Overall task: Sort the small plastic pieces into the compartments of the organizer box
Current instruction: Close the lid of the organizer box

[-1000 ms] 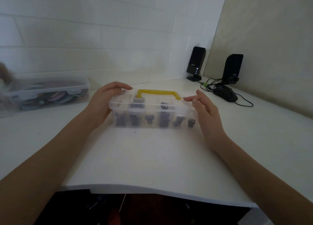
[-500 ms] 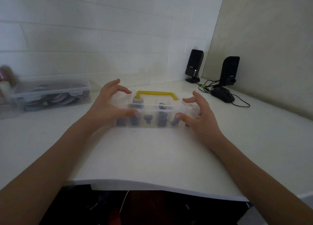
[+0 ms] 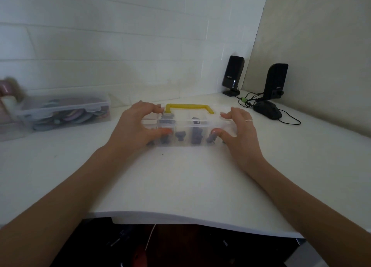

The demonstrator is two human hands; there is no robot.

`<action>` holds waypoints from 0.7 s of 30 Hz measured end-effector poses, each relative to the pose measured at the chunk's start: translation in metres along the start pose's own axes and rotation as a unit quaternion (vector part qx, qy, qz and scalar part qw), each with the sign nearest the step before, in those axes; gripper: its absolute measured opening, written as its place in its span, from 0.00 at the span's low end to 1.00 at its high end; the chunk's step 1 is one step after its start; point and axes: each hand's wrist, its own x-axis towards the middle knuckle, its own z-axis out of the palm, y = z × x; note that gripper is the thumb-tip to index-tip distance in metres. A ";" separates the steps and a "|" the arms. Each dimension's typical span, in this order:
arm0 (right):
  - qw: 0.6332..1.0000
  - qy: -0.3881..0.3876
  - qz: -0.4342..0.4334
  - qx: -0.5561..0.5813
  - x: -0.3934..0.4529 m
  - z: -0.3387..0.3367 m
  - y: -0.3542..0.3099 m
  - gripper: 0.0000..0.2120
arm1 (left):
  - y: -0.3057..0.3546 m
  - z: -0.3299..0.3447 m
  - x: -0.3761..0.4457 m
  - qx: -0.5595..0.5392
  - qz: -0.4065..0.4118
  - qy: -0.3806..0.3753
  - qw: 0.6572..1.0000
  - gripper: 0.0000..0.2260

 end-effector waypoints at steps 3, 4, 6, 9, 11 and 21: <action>0.990 0.032 -0.031 -0.132 -0.001 0.007 -0.002 0.18 | 0.002 0.008 -0.002 0.157 0.050 0.018 0.986 0.25; 0.979 0.036 -0.050 -0.196 -0.001 0.010 0.000 0.20 | 0.002 0.012 -0.001 0.231 0.087 0.023 0.969 0.24; 0.964 0.012 -0.069 -0.258 0.004 0.016 0.004 0.23 | 0.002 0.018 0.002 0.297 0.143 0.029 0.944 0.21; 0.967 -0.030 -0.093 -0.236 0.011 0.025 0.005 0.28 | -0.002 0.027 0.005 0.351 0.221 0.041 0.909 0.18; 0.963 -0.055 -0.112 -0.238 0.018 0.035 0.003 0.29 | -0.007 0.032 0.007 0.405 0.230 0.047 0.884 0.17; 0.968 -0.112 -0.082 -0.210 0.082 0.123 -0.006 0.29 | -0.062 0.013 0.041 0.465 0.091 -0.022 0.880 0.20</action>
